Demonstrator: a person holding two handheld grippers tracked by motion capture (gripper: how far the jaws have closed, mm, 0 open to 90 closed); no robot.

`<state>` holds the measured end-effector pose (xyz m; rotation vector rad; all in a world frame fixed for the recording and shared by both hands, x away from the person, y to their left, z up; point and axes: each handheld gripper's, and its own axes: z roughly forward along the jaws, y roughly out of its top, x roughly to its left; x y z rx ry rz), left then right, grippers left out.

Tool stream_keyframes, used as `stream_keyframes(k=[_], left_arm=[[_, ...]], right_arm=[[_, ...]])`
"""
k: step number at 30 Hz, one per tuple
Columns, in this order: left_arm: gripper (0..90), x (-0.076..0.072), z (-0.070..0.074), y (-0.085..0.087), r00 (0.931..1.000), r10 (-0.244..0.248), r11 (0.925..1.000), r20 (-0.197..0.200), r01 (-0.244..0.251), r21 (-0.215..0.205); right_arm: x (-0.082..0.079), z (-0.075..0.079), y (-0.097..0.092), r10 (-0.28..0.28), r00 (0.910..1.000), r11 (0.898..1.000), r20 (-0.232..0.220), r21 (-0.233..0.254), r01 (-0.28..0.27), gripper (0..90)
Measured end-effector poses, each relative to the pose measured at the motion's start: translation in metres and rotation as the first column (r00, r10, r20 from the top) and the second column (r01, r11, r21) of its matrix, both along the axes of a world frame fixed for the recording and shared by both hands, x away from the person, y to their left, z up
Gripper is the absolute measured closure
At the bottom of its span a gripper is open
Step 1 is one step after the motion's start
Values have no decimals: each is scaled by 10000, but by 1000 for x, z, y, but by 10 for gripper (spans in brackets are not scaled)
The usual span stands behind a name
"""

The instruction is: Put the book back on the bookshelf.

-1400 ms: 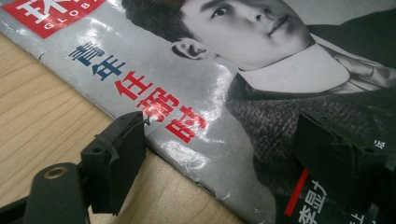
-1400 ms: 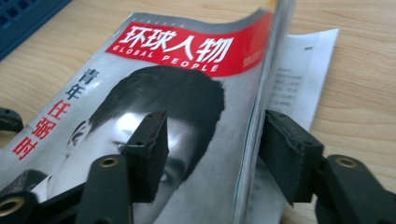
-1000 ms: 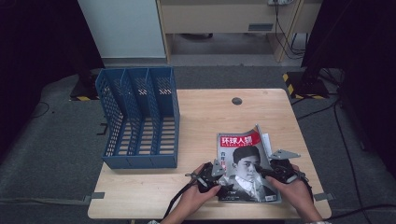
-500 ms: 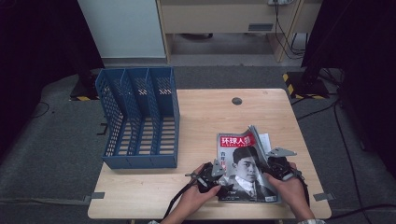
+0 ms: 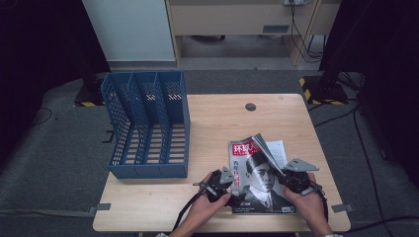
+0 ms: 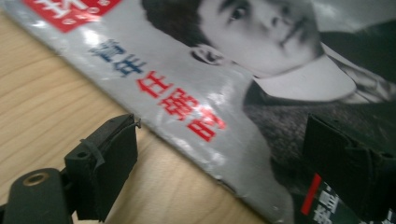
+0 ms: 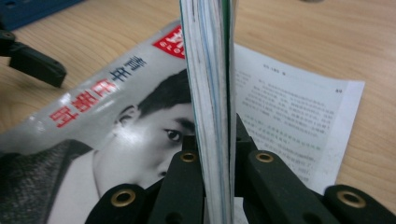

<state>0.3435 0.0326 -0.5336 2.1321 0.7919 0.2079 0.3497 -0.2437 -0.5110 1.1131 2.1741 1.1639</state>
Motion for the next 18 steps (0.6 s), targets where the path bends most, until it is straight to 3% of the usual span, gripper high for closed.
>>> stream_keyframes(k=[7,10,12,13,15,17,18], left_arm=[[98,6,0,5,9998,172,9996,-107,-174,-205],[98,7,0,5,9996,166,9991,-207,-174,-396],[99,9,0,4,9997,41,9992,-239,-51,-409],[99,9,0,4,9997,41,9992,-239,-51,-409],[104,13,-2,0,9989,-148,9992,-439,131,-377],[106,14,-2,-2,9983,-258,9987,-532,234,-449],[106,15,-2,-4,9969,-415,9977,-674,378,-554]], right_arm=[[-10,10,1,357,9973,9988,647,326,-378,880],[-14,16,-4,506,9945,9910,917,1193,-614,881],[-16,19,-8,582,9932,9802,1007,1829,-760,880],[-16,19,-8,582,9932,9802,1007,1829,-760,880],[-17,20,-11,593,9934,9678,985,2381,-813,880],[-17,19,-11,577,9939,9663,940,2449,-793,880],[-14,14,-11,523,9962,9666,700,2469,-681,879]])
